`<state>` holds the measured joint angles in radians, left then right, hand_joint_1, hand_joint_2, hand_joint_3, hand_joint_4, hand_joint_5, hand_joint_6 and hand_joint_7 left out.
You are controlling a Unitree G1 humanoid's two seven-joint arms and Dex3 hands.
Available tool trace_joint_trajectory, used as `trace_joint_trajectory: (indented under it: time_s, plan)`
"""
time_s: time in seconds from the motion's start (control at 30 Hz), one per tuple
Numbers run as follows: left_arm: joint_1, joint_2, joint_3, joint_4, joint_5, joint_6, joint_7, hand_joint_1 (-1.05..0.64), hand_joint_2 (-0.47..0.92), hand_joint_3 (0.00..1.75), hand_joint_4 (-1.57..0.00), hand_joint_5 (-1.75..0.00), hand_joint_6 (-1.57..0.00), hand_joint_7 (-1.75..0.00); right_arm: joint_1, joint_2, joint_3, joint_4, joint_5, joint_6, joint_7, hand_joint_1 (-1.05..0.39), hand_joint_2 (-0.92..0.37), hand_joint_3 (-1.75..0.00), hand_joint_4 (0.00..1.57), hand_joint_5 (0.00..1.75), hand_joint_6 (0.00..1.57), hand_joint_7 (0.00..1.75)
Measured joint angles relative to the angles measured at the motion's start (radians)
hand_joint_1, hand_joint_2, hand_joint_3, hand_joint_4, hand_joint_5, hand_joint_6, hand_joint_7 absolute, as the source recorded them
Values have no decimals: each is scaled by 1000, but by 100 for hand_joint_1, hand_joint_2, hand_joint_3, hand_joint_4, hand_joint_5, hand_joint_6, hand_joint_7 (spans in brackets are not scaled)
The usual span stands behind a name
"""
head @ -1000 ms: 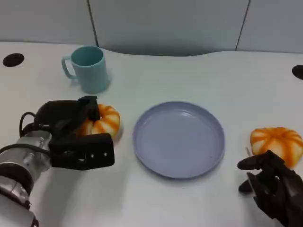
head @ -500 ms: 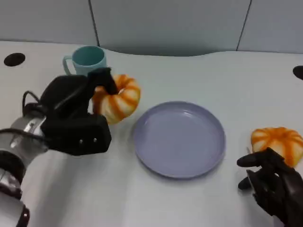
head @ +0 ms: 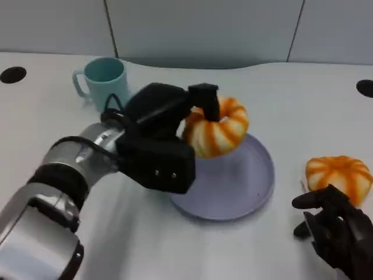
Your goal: Grasp the bread from the table and place it into the plate.
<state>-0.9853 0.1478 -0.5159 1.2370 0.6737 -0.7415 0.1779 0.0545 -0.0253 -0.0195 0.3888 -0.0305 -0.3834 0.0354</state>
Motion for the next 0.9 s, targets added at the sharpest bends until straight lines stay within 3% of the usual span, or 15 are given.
trace_joint_trajectory:
  time_s: [0.3,0.43,0.53,0.57,0.63,0.7,0.77,0.87,0.9]
  plan:
    - [-18,-39,-66,42,48,60,-12,-17,91,12,-87,-175,-66,-175,15,-6,2,-13,-3,-3,2,-22,-92,-45,49,153,42,137]
    - [-20,-37,-136,58,123,73,-9,-25,86,9,-69,-175,-50,-175,17,-7,2,-14,-3,-12,1,-22,-92,-44,49,153,43,137]
    - [-20,-32,-177,66,163,72,-9,-27,85,8,-64,-175,-46,-175,17,-6,4,-14,-15,-15,-4,-22,-92,-44,49,152,43,137]
    - [-20,-30,-184,66,165,72,-9,-34,89,6,-50,-145,-43,-132,17,-6,4,-14,-20,-16,-5,-22,-92,-44,49,153,43,137]
    - [-21,-26,-203,67,181,73,-5,-38,91,5,-44,-127,-45,-103,18,-5,4,-14,-19,-17,-5,-22,-92,-44,49,154,43,137]
    - [-22,-26,-227,68,207,78,3,-52,92,2,-19,-83,-37,-42,18,-3,4,-14,-17,-17,-4,-22,-92,-44,48,154,42,137]
    - [-23,-27,-254,68,239,91,15,-62,92,1,-5,-60,-30,-16,22,-1,4,-17,-18,-16,-4,-22,-92,-43,47,153,42,137]
    - [-27,-30,-279,68,260,106,37,-74,92,5,0,-21,-19,-4,32,6,4,-38,-16,5,-4,-22,-92,-43,47,154,41,137]
    - [-30,-31,-281,68,264,108,37,-75,92,6,0,-16,-18,-3,34,7,4,-44,-16,9,-4,-22,-92,-43,47,154,41,137]
